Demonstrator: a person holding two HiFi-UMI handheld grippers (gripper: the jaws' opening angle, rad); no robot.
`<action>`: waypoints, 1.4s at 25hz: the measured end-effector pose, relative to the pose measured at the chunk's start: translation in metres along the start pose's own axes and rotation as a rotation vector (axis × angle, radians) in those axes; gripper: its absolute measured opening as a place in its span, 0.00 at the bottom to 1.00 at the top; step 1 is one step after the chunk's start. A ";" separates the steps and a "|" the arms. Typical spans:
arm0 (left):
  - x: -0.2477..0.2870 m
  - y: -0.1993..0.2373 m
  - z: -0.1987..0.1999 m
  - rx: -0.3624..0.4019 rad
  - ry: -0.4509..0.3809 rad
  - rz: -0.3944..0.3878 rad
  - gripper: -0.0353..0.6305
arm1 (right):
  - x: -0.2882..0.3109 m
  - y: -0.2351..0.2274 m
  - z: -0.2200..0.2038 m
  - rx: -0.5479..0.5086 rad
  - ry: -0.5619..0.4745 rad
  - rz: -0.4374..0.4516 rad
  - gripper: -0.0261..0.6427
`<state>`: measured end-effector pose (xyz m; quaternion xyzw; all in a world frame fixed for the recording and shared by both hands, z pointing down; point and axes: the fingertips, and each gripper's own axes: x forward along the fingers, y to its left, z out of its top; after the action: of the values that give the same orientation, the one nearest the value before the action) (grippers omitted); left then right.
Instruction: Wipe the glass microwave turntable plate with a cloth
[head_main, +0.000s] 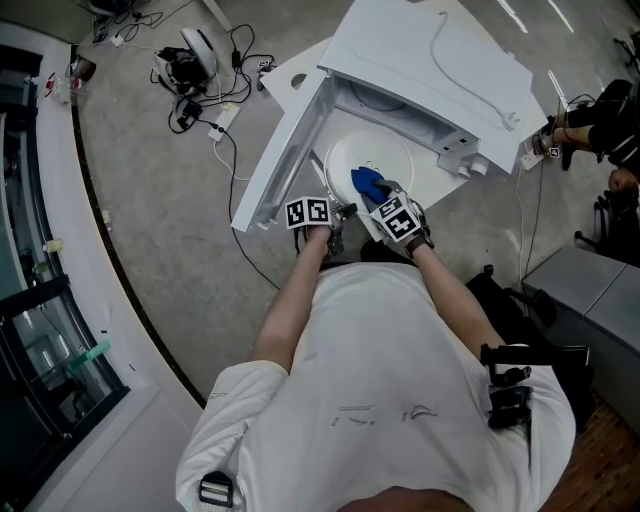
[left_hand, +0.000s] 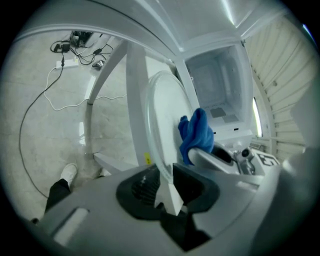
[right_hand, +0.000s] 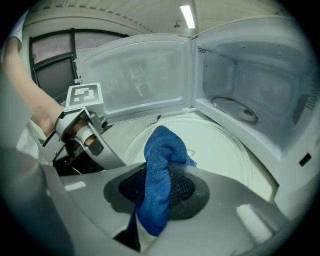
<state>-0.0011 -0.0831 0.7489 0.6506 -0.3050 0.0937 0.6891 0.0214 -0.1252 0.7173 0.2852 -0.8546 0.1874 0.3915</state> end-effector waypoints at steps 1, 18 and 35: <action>0.000 0.000 0.000 0.004 0.003 -0.001 0.17 | -0.003 -0.002 -0.006 0.029 -0.004 -0.013 0.19; 0.000 0.003 0.000 0.028 -0.002 -0.002 0.18 | 0.012 -0.047 0.031 0.005 0.033 -0.142 0.19; -0.011 0.010 -0.017 0.161 0.068 -0.028 0.27 | -0.006 0.030 -0.007 -0.028 0.022 0.017 0.19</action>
<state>-0.0105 -0.0626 0.7521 0.7045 -0.2637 0.1304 0.6459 0.0097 -0.0960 0.7144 0.2703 -0.8552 0.1817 0.4032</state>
